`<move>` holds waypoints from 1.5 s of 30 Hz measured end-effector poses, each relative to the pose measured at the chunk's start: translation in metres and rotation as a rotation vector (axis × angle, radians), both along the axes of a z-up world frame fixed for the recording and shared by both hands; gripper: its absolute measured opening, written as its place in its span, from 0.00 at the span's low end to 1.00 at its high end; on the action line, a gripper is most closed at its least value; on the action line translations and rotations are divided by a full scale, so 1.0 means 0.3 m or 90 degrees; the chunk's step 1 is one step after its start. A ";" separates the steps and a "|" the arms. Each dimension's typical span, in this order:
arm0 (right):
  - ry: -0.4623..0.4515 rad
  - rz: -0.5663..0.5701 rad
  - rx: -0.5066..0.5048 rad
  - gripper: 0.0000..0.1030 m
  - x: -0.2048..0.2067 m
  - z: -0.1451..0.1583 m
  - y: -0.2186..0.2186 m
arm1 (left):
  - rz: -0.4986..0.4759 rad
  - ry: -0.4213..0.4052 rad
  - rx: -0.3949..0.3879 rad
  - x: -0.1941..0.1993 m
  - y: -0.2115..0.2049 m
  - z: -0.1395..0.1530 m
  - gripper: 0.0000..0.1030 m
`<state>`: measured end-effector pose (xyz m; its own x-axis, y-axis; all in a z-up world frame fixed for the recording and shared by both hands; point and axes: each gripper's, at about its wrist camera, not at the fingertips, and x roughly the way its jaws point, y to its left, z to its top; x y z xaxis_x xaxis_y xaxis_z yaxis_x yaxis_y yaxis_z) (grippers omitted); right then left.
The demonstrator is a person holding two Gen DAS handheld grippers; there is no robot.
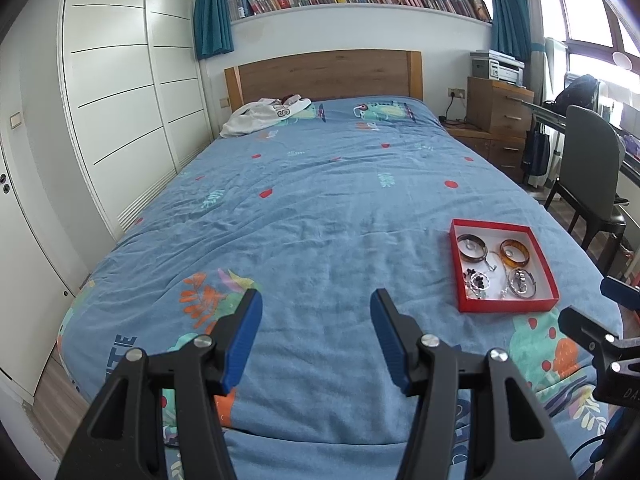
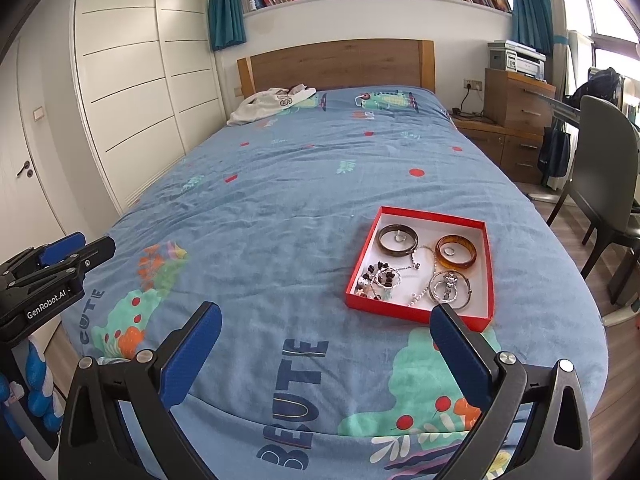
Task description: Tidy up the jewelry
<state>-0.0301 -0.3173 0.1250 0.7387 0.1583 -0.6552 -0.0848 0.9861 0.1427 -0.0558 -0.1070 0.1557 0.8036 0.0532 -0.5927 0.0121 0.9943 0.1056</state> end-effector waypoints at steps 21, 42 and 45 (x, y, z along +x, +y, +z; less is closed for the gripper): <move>0.014 -0.001 0.002 0.99 0.004 -0.024 -0.007 | -0.015 0.020 -0.007 0.005 -0.010 -0.029 0.53; 0.017 -0.006 0.002 0.99 0.003 -0.037 -0.014 | -0.025 0.027 -0.013 -0.009 -0.024 -0.058 0.53; 0.017 -0.006 0.002 0.99 0.003 -0.039 -0.015 | -0.024 0.028 -0.015 -0.008 -0.023 -0.057 0.53</move>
